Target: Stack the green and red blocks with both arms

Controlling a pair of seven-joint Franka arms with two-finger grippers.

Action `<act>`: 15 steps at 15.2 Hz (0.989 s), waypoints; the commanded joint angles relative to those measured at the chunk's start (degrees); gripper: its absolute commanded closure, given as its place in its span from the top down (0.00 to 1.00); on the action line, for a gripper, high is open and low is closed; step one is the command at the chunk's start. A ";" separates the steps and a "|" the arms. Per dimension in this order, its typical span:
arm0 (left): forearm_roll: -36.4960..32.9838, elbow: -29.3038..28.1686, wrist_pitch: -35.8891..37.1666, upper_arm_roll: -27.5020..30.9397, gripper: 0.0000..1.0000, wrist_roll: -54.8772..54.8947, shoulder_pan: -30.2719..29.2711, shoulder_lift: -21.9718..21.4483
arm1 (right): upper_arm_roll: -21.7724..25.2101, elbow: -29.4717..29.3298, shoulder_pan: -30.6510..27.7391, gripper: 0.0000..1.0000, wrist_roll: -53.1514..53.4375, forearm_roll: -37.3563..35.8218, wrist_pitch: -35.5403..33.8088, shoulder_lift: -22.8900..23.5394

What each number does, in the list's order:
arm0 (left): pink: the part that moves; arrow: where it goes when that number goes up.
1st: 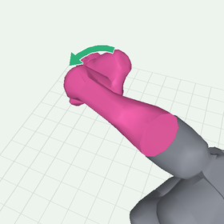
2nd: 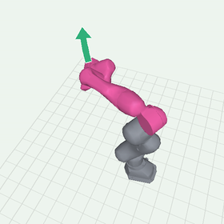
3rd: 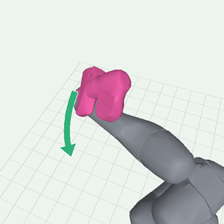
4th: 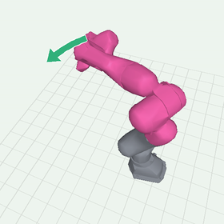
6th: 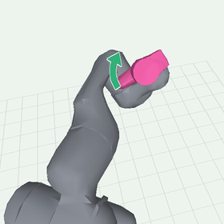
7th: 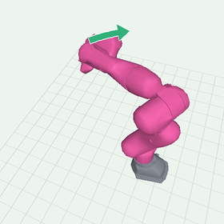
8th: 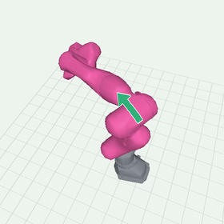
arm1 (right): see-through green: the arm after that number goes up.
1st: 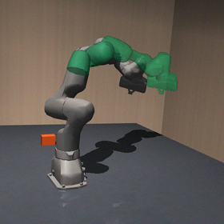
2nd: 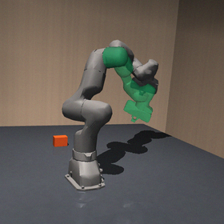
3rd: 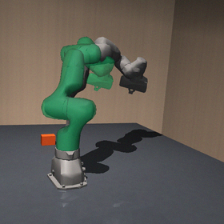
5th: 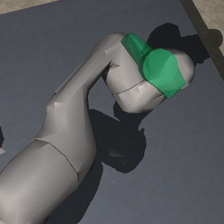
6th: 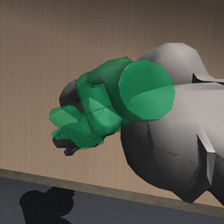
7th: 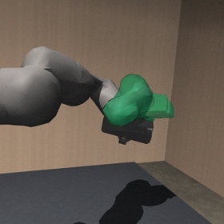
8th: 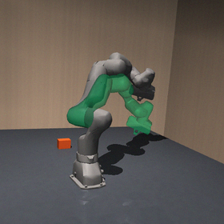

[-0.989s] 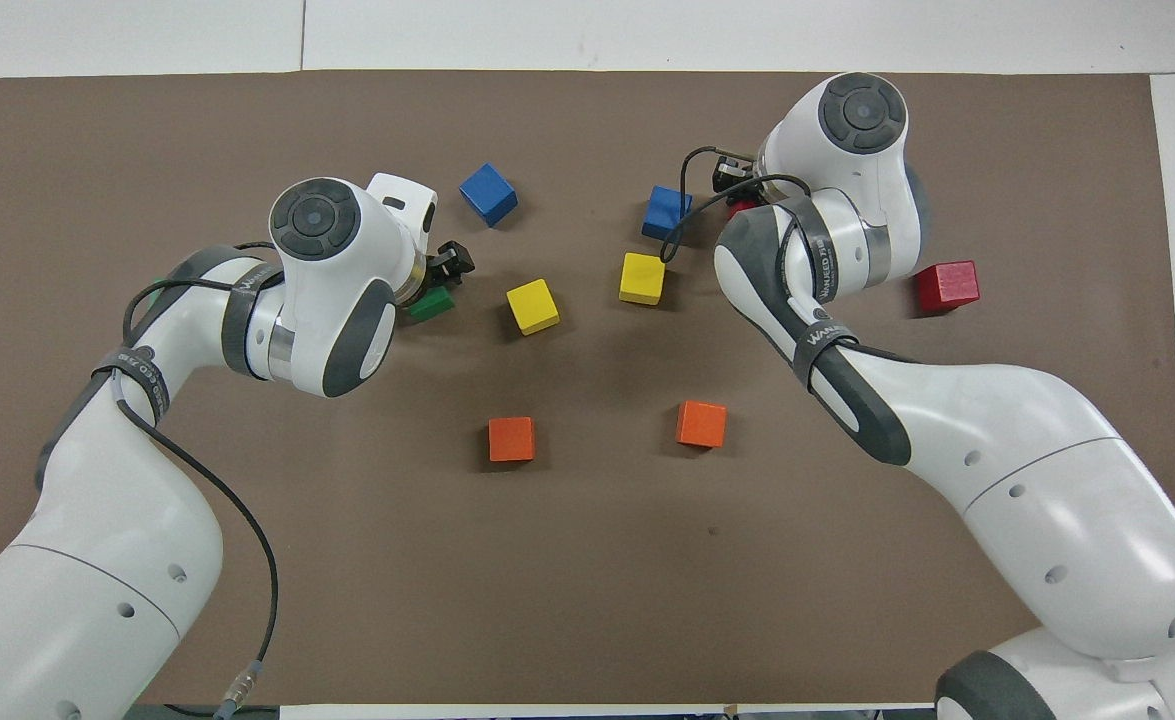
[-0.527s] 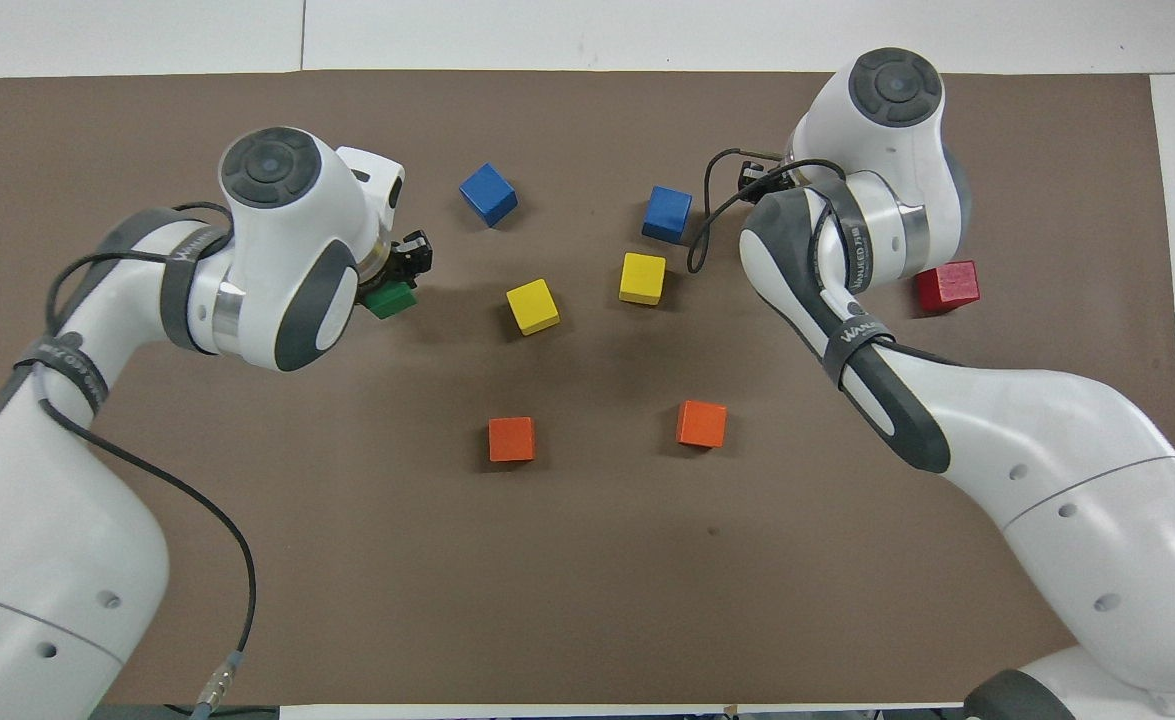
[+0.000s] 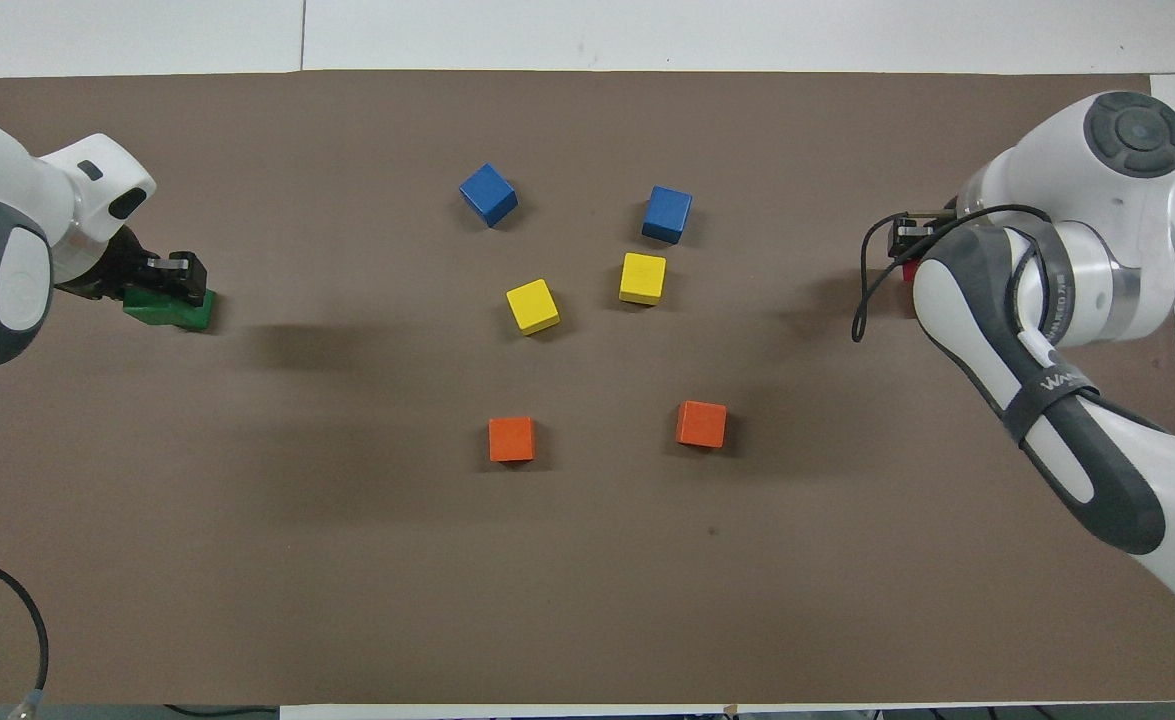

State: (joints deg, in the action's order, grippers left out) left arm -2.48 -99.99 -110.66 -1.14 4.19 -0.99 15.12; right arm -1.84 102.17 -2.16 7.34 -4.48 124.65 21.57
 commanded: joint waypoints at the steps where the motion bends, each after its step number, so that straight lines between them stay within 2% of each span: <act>1: 0.55 -1.78 -4.02 -0.70 0.00 7.31 -1.64 0.35 | -0.98 5.49 -1.96 0.00 -3.20 -0.70 2.35 -3.54; 5: 0.55 -2.48 -7.63 -0.62 0.00 8.64 -3.13 2.54 | -0.89 11.19 -3.37 0.00 -6.01 -0.44 10.15 -4.60; 7: 0.55 -2.40 -8.69 -0.62 0.00 9.17 -3.31 3.07 | -0.89 11.91 -3.73 0.00 -6.37 -0.44 12.98 -4.43; 15: 0.37 -2.14 -12.39 -0.53 0.00 9.96 -4.19 4.92 | -0.89 11.47 -3.81 0.00 -6.37 -0.44 13.16 -4.25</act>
State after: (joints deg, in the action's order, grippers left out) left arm -2.42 -101.75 -121.79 -1.25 12.85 -4.28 20.19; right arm -1.86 111.83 -4.62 2.46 -4.50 136.05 17.66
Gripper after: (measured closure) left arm 0.449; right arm 0.436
